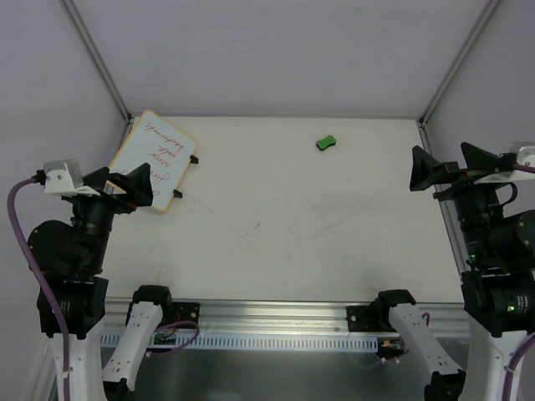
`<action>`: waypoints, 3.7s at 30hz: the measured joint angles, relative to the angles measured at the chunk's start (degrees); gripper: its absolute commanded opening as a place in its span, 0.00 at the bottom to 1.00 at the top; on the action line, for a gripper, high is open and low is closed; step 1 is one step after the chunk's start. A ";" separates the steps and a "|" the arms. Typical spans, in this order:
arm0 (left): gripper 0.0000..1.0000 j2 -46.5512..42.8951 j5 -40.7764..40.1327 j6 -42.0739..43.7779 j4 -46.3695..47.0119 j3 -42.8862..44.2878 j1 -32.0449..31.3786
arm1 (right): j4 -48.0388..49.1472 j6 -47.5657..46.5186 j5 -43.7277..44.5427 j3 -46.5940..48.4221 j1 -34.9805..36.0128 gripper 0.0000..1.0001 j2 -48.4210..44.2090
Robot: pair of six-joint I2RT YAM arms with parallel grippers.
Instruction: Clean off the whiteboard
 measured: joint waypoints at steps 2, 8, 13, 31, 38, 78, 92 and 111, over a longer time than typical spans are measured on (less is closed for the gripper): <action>0.99 0.24 0.22 0.00 -0.28 -0.55 0.00 | 0.50 0.87 -0.50 -0.42 0.02 0.99 0.02; 0.99 5.01 1.95 -1.88 -0.33 -1.99 0.00 | 2.49 5.05 -6.27 -4.44 0.09 0.99 1.95; 0.99 12.04 2.01 -5.31 -0.57 -4.96 0.02 | 3.50 8.83 -12.04 -8.76 0.13 0.99 8.39; 0.98 25.94 3.10 -11.02 -0.83 -9.11 22.73 | 5.99 21.05 -27.32 -26.36 3.72 0.99 21.22; 0.88 30.08 4.11 -5.88 3.76 -14.75 28.83 | 6.71 18.01 -30.23 -27.54 5.55 0.99 20.50; 0.48 53.77 40.61 8.61 25.24 -20.04 46.36 | 8.22 8.02 -40.63 -35.87 12.57 0.99 13.81; 0.44 62.18 50.25 8.70 28.24 -16.57 48.11 | 8.22 7.56 -41.77 -35.87 12.90 0.99 16.90; 0.08 69.85 62.79 7.02 30.95 -13.25 48.17 | 8.20 7.56 -42.77 -34.51 13.73 0.99 20.09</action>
